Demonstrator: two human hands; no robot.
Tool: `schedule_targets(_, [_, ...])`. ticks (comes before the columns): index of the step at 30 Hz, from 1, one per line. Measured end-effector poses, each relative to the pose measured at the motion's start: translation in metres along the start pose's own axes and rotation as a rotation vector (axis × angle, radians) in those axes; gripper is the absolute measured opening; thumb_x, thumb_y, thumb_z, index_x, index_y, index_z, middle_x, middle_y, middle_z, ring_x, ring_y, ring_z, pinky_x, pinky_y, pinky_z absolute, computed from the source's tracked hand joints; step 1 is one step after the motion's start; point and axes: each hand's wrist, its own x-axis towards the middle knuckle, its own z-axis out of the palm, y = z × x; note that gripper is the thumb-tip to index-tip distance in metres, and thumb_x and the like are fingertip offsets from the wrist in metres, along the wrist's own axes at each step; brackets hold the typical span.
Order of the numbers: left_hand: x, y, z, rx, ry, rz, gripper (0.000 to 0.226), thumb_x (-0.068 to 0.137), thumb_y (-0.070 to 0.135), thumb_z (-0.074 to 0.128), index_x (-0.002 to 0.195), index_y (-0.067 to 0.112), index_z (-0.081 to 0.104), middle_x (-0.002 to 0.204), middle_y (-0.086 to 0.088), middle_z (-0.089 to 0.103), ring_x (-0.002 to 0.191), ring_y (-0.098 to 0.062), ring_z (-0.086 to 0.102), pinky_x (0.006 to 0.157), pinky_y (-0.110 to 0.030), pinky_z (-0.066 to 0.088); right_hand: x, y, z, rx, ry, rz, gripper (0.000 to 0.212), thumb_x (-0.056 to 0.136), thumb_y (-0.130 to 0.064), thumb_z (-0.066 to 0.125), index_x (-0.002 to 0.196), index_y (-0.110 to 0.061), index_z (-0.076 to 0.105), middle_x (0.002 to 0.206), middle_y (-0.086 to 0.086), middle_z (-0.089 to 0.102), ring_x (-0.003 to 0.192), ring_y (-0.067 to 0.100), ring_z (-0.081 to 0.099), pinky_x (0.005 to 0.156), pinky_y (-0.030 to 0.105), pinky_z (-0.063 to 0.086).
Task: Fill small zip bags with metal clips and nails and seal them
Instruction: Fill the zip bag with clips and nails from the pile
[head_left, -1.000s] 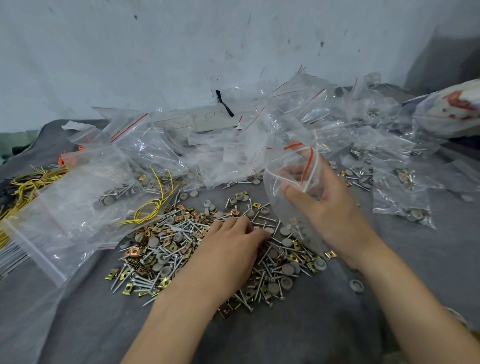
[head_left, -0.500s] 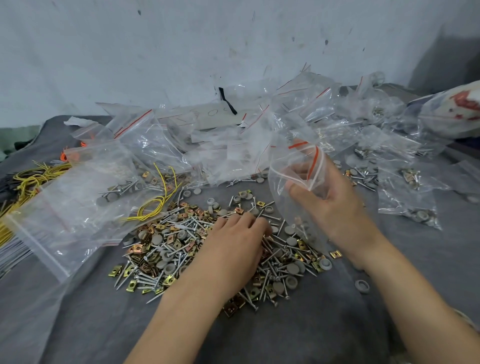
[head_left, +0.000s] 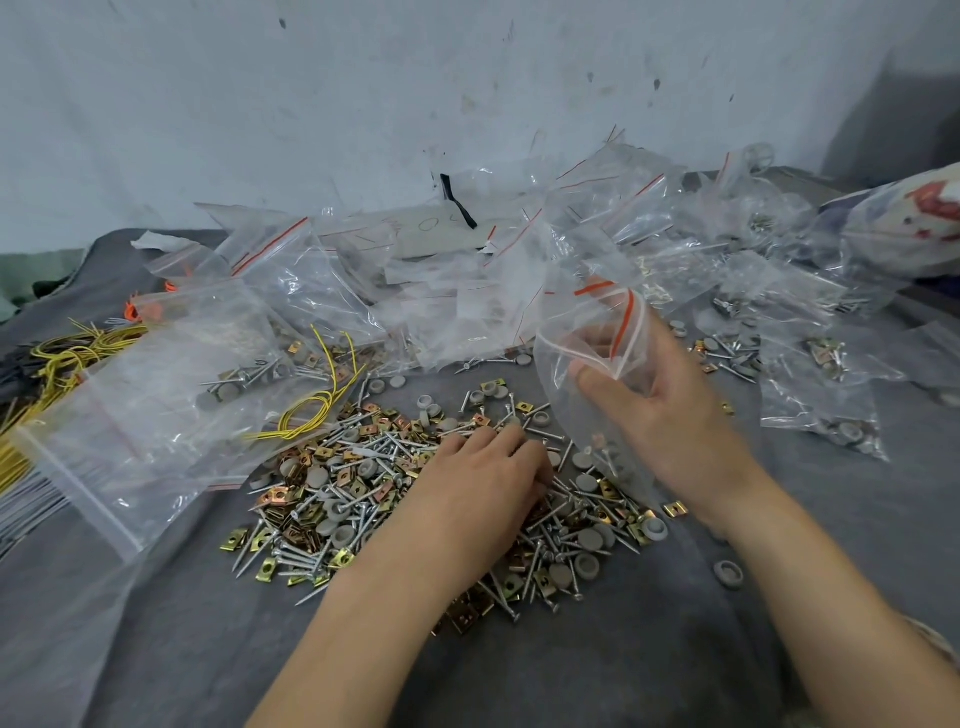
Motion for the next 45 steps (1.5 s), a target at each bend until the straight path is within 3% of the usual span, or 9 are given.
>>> schedule_targets(6, [-0.002, -0.007, -0.02, -0.419, 0.05, -0.147, 0.004, 0.099, 0.027, 0.052, 0.103, 0.027, 0.054, 0.097, 0.016, 0.059, 0.088, -0.001, 0.055, 0.086, -0.025, 0.048, -0.001, -0.002, 0.001, -0.022, 0.002, 0.011, 0.03, 0.087, -0.039, 0.065, 0.116, -0.043, 0.057, 0.112, -0.028, 0.067, 0.107, -0.007, 0.062, 0.088, 0.008, 0.044])
schedule_targets(11, [-0.003, -0.022, -0.056, -0.783, 0.562, -0.296, 0.012, 0.097, 0.02, 0.061, 0.092, 0.032, 0.062, 0.08, 0.02, 0.066, 0.074, 0.003, 0.06, 0.066, -0.009, 0.045, -0.005, -0.003, 0.005, -0.083, -0.05, 0.01, 0.041, 0.09, -0.037, 0.067, 0.127, -0.041, 0.051, 0.111, -0.033, 0.064, 0.109, -0.01, 0.059, 0.087, 0.008, 0.045])
schedule_targets(14, [-0.002, -0.015, -0.073, -0.92, 0.696, -0.242, 0.018, 0.096, 0.018, 0.062, 0.09, 0.034, 0.066, 0.08, 0.026, 0.066, 0.07, 0.006, 0.057, 0.065, -0.007, 0.041, -0.006, 0.0, 0.009, -0.085, -0.067, 0.015, 0.053, 0.088, -0.037, 0.069, 0.136, -0.045, 0.048, 0.12, -0.026, 0.064, 0.117, -0.004, 0.058, 0.091, 0.007, 0.043])
schedule_targets(25, [0.005, 0.008, -0.071, -0.699, 0.553, -0.113, 0.022, 0.1, 0.037, 0.053, 0.119, 0.034, 0.064, 0.107, 0.025, 0.066, 0.1, 0.004, 0.057, 0.075, -0.007, 0.04, -0.007, 0.005, 0.009, -0.108, -0.049, 0.003, 0.065, 0.084, -0.043, 0.069, 0.143, -0.043, 0.043, 0.129, -0.018, 0.062, 0.125, 0.007, 0.057, 0.109, 0.042, 0.044])
schedule_targets(29, [0.002, -0.004, -0.065, -0.736, 0.611, -0.183, 0.027, 0.103, 0.038, 0.048, 0.126, 0.03, 0.06, 0.107, 0.02, 0.066, 0.095, 0.004, 0.06, 0.069, -0.006, 0.044, -0.007, 0.005, 0.006, -0.126, -0.046, 0.015, 0.063, 0.083, -0.054, 0.068, 0.14, -0.052, 0.042, 0.121, -0.022, 0.065, 0.119, 0.002, 0.06, 0.1, 0.028, 0.045])
schedule_targets(33, [0.0, -0.01, -0.047, -0.448, 0.273, -0.172, 0.026, 0.102, 0.029, 0.049, 0.125, 0.028, 0.06, 0.106, 0.019, 0.065, 0.093, 0.005, 0.06, 0.082, -0.016, 0.05, -0.005, 0.003, 0.005, -0.13, -0.02, 0.014, 0.059, 0.081, -0.05, 0.066, 0.136, -0.055, 0.042, 0.114, -0.027, 0.066, 0.115, -0.002, 0.06, 0.097, 0.013, 0.044])
schedule_targets(38, [0.002, -0.002, -0.02, -0.172, -0.076, -0.042, 0.03, 0.103, 0.03, 0.043, 0.128, 0.029, 0.06, 0.122, 0.007, 0.06, 0.114, -0.017, 0.053, 0.1, -0.039, 0.041, -0.006, 0.002, 0.003, -0.113, -0.001, 0.011, 0.064, 0.082, -0.053, 0.065, 0.141, -0.037, 0.046, 0.115, -0.026, 0.064, 0.118, 0.0, 0.058, 0.101, 0.019, 0.044])
schedule_targets(42, [0.001, 0.001, -0.009, -0.081, -0.122, -0.013, 0.035, 0.103, 0.029, 0.041, 0.136, 0.037, 0.05, 0.127, 0.008, 0.05, 0.119, -0.017, 0.046, 0.103, -0.038, 0.038, -0.006, 0.002, 0.001, -0.102, 0.003, 0.012, 0.064, 0.083, -0.049, 0.065, 0.142, -0.031, 0.047, 0.118, -0.02, 0.065, 0.122, 0.005, 0.057, 0.109, 0.036, 0.043])
schedule_targets(45, [0.0, 0.0, -0.008, -0.071, -0.117, -0.02, 0.037, 0.103, 0.029, 0.041, 0.137, 0.04, 0.045, 0.127, 0.007, 0.048, 0.121, -0.018, 0.046, 0.104, -0.037, 0.037, -0.006, 0.001, 0.0, -0.084, 0.007, 0.022, 0.061, 0.083, -0.05, 0.065, 0.14, -0.039, 0.047, 0.121, -0.02, 0.064, 0.121, 0.003, 0.057, 0.107, 0.032, 0.045])
